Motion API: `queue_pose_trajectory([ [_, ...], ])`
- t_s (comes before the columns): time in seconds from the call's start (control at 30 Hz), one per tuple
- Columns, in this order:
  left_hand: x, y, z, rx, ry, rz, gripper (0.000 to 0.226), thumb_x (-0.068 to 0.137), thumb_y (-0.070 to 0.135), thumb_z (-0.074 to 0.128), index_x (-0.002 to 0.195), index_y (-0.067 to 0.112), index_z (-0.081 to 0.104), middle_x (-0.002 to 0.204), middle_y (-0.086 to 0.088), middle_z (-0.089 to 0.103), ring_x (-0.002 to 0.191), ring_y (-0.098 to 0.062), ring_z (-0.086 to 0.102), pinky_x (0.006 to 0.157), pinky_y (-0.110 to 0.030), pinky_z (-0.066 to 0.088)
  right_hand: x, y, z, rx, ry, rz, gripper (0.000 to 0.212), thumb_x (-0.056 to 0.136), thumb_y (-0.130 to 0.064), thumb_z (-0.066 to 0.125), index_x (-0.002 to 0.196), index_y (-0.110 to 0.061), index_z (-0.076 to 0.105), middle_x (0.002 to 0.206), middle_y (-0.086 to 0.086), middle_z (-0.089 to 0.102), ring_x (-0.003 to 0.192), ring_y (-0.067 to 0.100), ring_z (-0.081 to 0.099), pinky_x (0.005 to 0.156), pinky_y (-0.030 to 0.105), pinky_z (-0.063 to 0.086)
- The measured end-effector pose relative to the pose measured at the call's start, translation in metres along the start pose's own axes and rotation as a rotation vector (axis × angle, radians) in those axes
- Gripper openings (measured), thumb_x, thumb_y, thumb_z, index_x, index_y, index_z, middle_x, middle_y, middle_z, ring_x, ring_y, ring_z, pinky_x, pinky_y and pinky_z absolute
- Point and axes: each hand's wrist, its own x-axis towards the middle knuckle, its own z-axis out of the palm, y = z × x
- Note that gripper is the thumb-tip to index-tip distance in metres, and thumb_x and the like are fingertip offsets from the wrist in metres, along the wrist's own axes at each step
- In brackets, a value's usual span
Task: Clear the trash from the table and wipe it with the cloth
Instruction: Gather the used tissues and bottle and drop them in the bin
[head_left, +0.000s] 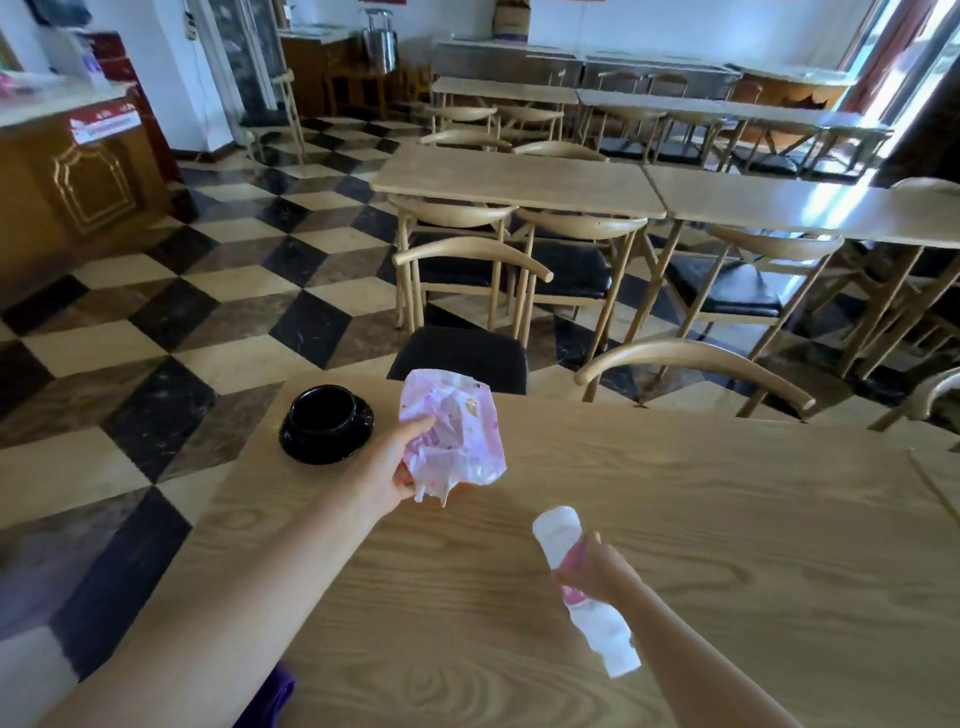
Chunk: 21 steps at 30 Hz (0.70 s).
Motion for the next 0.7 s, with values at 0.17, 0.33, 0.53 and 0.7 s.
queue_pose_trajectory([
  [0.17,-0.004,-0.012,-0.015,-0.025,0.090,-0.011,0.032,0.074,0.027,0.073,0.105,0.023,0.069,0.098,-0.003,0.074,0.091,-0.021,0.070,0.065,-0.033,0.055,0.007,-0.018,-0.013,0.071,-0.003,-0.117,0.024,0.074,-0.036,0.064,0.086,-0.018,0.053,0.108,0.006,0.057,0.092,0.018,0.056,0.077,0.027,0.046],
  [0.33,-0.010,-0.013,-0.030,-0.006,0.156,0.012,0.019,0.077,0.029,0.070,0.096,0.023,0.071,0.087,-0.001,0.072,0.082,-0.018,0.068,0.064,-0.030,0.053,-0.008,-0.078,-0.068,0.452,0.079,-0.304,0.027,0.074,-0.043,0.071,0.075,-0.017,0.061,0.069,-0.006,0.059,0.059,0.007,0.054,0.049,0.019,0.037],
  [0.53,-0.023,0.000,-0.037,0.073,0.088,0.143,0.010,0.077,0.028,0.066,0.080,0.018,0.069,0.071,-0.001,0.059,0.061,-0.015,0.055,0.055,-0.024,0.037,-0.069,-0.176,-0.105,0.719,0.027,-0.597,0.037,0.076,-0.051,0.066,0.095,-0.022,0.053,0.083,-0.007,0.061,0.074,0.006,0.060,0.058,0.021,0.049],
  [0.7,-0.042,0.016,-0.048,0.143,0.057,0.313,0.018,0.093,0.021,0.054,0.079,0.011,0.060,0.056,0.007,0.061,0.047,-0.004,0.059,0.040,-0.014,0.042,-0.102,-0.229,-0.076,0.749,-0.083,-0.660,0.033,0.083,-0.046,0.060,0.103,-0.020,0.054,0.100,0.003,0.063,0.088,0.018,0.062,0.079,0.037,0.054],
])
